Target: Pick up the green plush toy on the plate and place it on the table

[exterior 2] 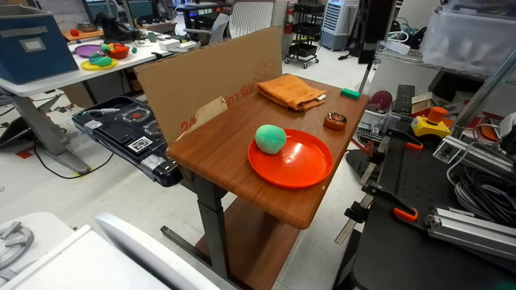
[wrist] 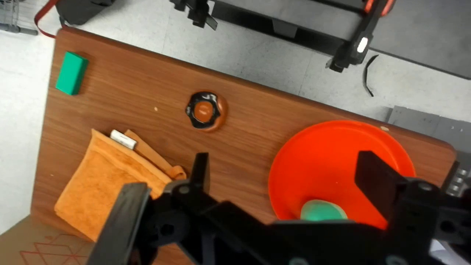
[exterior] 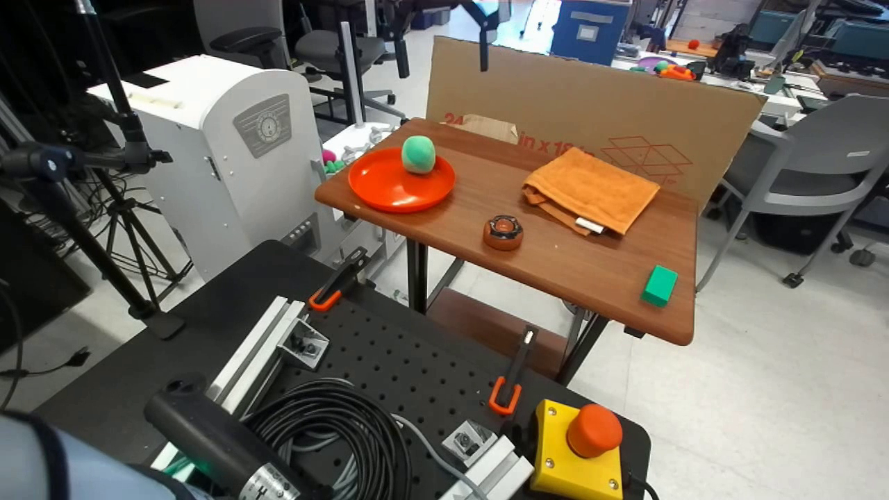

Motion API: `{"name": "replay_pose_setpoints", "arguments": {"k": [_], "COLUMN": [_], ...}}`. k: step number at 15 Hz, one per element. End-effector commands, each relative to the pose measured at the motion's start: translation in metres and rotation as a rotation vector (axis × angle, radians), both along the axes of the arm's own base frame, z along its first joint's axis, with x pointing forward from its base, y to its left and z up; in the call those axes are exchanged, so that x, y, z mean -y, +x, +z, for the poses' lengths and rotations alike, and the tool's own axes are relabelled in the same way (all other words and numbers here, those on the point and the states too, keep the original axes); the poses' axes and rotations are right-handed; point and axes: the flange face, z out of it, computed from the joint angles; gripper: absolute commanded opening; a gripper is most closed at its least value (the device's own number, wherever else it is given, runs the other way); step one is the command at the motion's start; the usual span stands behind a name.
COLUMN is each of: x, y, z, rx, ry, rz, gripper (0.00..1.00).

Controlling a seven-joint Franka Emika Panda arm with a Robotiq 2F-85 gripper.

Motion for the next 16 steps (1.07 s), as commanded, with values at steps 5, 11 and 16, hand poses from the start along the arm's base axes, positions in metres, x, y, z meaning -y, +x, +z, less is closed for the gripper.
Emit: {"name": "replay_pose_setpoints", "arguments": {"k": [5,11,16], "x": [-0.051,-0.073,-0.089], "y": [0.051,0.076,0.093], "z": [-0.083,-0.131,-0.159], "rx": [0.086,0.073,0.056], "ry": [0.05,0.087,0.083], "rz": [-0.085,-0.11,-0.117], "gripper": [1.0,1.0,1.0]}}
